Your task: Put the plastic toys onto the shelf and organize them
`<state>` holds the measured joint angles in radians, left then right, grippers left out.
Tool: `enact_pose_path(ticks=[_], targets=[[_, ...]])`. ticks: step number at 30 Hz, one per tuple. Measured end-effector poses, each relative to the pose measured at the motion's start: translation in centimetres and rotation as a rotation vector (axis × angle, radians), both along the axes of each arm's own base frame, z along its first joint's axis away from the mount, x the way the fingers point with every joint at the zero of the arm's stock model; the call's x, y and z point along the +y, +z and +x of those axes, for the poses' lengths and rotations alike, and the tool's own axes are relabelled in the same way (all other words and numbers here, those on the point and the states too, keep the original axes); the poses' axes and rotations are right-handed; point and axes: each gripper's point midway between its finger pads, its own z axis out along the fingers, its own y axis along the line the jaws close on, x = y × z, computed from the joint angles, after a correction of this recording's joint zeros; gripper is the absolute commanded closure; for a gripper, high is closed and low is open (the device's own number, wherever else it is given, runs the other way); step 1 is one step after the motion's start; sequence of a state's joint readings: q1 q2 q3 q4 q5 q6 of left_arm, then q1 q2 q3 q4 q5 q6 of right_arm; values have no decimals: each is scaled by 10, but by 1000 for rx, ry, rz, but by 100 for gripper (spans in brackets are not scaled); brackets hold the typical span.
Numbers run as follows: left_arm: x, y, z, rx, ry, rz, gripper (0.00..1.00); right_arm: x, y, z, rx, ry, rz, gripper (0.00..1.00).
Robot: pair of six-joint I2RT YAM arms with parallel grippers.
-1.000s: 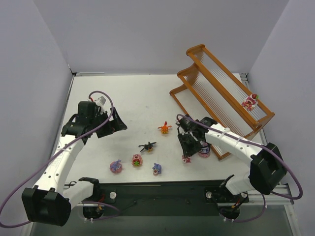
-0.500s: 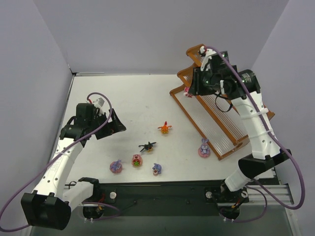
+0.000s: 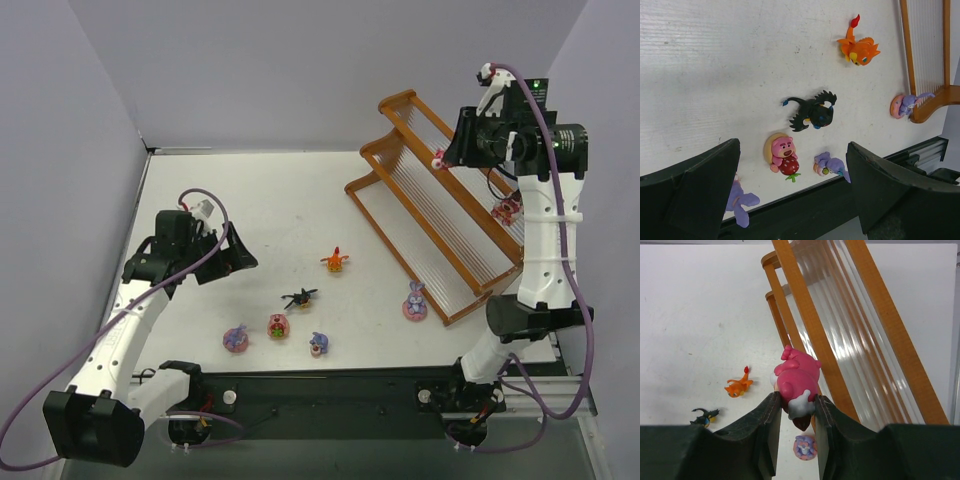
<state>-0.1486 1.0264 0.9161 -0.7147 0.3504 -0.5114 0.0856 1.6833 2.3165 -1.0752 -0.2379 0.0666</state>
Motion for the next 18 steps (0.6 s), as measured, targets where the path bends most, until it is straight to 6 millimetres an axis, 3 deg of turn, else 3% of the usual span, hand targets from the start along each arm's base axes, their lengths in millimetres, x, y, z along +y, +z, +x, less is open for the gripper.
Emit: enact_pose_path(ticks=[10,18], targets=[[-1,-9,-2,20,-4,-3,3,-53,-8,8,27,-5,102,100],[-2,-15,-2,43,-8,-4,3,-51,-20,14,66,40,152,100]])
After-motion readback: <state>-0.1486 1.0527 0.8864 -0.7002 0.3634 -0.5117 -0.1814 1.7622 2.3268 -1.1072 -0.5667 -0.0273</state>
